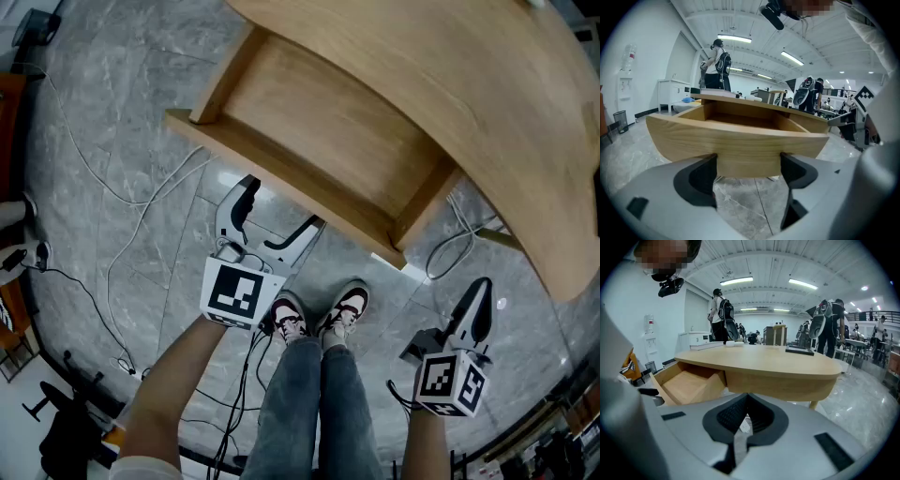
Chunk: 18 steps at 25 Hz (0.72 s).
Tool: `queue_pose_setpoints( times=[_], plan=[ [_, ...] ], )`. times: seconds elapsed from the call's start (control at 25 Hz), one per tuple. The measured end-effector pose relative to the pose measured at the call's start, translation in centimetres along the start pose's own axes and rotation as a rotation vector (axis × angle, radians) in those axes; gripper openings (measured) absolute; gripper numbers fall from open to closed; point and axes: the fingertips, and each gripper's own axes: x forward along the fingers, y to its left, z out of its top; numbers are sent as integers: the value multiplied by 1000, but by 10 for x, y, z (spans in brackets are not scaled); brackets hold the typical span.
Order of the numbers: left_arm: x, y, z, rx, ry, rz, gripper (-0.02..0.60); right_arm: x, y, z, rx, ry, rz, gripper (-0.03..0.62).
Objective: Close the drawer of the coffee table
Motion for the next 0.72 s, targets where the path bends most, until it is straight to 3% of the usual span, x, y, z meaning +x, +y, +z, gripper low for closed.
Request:
queue_pose_setpoints(
  times=[0.32,0.72],
  plan=[
    [10,-1,23,6,-31,11,420,1,-14,-6,29,14,-15,0],
    [29,0,38,30,-8,28,419,-3,-25,-8,70,12,-27,0]
  ],
)
